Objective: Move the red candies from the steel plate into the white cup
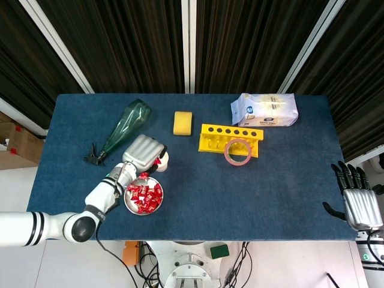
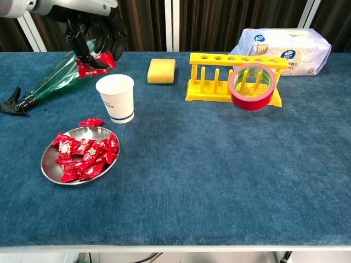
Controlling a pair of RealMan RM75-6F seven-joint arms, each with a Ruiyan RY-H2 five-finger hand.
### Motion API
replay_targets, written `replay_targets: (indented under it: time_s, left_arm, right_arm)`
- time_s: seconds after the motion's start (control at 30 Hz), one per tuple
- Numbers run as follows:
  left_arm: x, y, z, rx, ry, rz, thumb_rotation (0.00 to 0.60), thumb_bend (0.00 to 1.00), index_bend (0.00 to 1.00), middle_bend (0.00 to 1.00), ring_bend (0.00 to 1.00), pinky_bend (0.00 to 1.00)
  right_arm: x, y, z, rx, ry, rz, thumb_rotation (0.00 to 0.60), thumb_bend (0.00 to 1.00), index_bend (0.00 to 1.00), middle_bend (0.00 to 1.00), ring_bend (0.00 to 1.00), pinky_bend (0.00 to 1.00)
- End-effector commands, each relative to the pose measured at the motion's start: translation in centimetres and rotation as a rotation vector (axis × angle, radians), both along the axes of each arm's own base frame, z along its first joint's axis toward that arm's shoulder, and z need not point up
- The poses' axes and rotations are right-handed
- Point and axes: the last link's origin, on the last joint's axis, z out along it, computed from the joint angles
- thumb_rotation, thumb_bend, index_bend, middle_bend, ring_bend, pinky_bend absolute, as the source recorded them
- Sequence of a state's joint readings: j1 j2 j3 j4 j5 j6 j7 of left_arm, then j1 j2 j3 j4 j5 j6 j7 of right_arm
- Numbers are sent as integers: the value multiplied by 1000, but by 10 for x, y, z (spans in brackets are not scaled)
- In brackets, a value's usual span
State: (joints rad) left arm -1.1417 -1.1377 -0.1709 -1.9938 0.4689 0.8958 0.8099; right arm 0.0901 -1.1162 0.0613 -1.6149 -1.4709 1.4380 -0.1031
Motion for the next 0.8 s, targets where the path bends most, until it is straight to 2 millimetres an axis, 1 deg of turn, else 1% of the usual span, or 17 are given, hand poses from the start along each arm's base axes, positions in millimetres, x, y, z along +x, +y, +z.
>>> replay_targets:
  time_s: [0.03, 0.1, 0.17, 0.33, 0.47, 0.57, 0.67, 0.8]
  left_arm:
    - [12, 8, -7, -1, -9, -6, 600, 311, 474, 536, 448, 669]
    - [15, 13, -11, 6, -10, -2, 600, 314, 478, 536, 448, 669]
    - [13, 17, -14, 11, -5, 10, 600, 314, 478, 536, 448, 669]
    - [-1, 27, -22, 25, 4, 54, 600, 313, 478, 537, 448, 669]
    - [-6, 32, -27, 20, -14, 67, 600, 311, 460, 530, 444, 669]
    - [-8, 32, -29, 18, 6, 42, 600, 310, 401, 503, 429, 665]
    - [-11, 32, -29, 14, 10, 19, 600, 309, 385, 458, 401, 647]
    - [-20, 31, -25, 24, 53, 9, 600, 309, 358, 407, 372, 615]
  right_arm:
    - [0, 0, -1, 3, 1, -2, 600, 183, 0, 0, 0, 0]
    - [0, 0, -1, 3, 1, 0, 600, 184, 0, 0, 0, 0]
    - [0, 0, 0, 2, -1, 1, 600, 183, 0, 0, 0, 0]
    - [-1, 0, 2, -2, -8, 2, 600, 184, 0, 0, 0, 0]
    - [-1, 1, 3, 1, -9, 4, 600, 183, 0, 0, 0, 0]
    - [-1, 1, 3, 0, -9, 4, 600, 183, 0, 0, 0, 0]
    - [-1, 1, 4, -1, -9, 5, 600, 183, 0, 0, 0, 0]
    - [-1, 1, 3, 2, -9, 4, 600, 183, 0, 0, 0, 0]
